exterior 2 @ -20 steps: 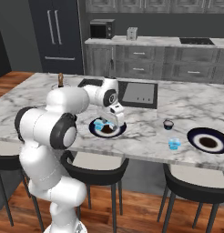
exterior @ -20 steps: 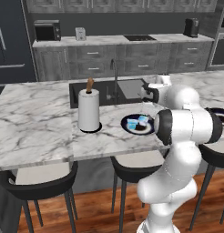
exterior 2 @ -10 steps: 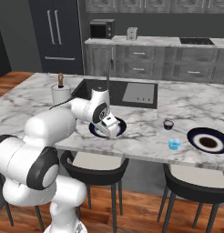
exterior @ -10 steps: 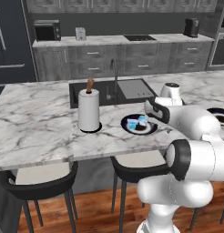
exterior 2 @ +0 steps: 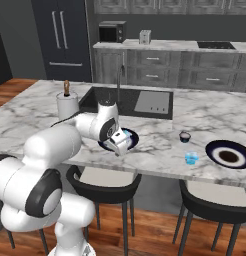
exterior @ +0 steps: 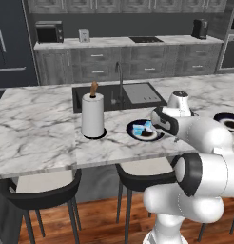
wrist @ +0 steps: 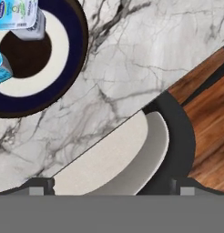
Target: Place two yogurt containers on each plate.
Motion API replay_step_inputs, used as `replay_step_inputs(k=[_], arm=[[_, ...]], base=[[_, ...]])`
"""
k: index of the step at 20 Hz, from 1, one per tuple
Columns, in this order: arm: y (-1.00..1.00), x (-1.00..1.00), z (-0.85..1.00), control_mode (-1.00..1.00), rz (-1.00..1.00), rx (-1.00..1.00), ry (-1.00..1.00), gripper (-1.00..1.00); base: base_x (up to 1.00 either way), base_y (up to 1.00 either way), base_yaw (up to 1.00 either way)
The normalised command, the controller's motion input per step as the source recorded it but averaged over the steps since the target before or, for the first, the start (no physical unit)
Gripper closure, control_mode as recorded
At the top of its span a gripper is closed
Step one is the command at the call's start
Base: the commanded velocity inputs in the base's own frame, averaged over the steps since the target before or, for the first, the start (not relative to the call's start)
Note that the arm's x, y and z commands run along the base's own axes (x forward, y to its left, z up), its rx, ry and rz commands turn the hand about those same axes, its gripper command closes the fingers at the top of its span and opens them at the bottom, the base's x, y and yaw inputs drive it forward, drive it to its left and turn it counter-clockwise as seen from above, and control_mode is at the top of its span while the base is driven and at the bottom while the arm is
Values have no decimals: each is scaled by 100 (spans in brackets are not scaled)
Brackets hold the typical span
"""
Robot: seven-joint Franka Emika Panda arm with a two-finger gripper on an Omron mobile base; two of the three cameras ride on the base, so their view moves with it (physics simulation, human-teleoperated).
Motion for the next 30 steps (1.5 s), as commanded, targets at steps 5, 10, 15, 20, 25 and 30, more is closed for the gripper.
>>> replay_step_inputs(k=[5, 10, 15, 20, 25, 30], arm=[[0, 0, 0, 100, 0, 0, 0, -100], [0, 0, 0, 100, 0, 0, 0, -100], [0, 0, 0, 100, 0, 0, 0, -100], [0, 0, 0, 100, 0, 0, 0, -100], [0, 0, 0, 100, 0, 0, 0, -100], [0, 0, 0, 100, 0, 0, 0, -100]], base=[[0, 0, 0], [0, 0, 0], [-25, -28, -17], [-11, -84, -15], [0, -100, -2], [12, -93, 0]])
